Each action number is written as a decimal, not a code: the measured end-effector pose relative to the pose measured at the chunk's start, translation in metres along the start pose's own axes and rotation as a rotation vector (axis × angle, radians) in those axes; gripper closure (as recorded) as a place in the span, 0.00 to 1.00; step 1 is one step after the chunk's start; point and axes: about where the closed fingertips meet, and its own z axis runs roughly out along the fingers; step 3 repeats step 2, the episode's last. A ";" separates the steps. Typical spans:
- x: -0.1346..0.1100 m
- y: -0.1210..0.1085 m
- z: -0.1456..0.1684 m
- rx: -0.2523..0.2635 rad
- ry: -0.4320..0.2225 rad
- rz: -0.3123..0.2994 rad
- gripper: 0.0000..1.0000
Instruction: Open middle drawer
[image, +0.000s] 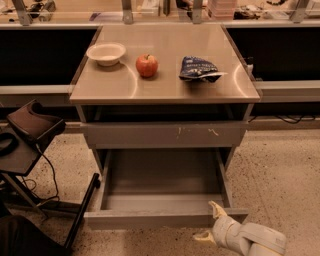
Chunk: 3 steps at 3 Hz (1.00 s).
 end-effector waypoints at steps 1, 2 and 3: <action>0.000 0.000 0.000 0.000 0.000 0.000 0.00; 0.000 0.000 0.000 0.000 0.000 0.000 0.00; 0.000 0.000 0.000 0.000 0.000 0.000 0.00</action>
Offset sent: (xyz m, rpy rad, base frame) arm 0.0000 0.0000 0.0000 0.0000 0.0000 0.0000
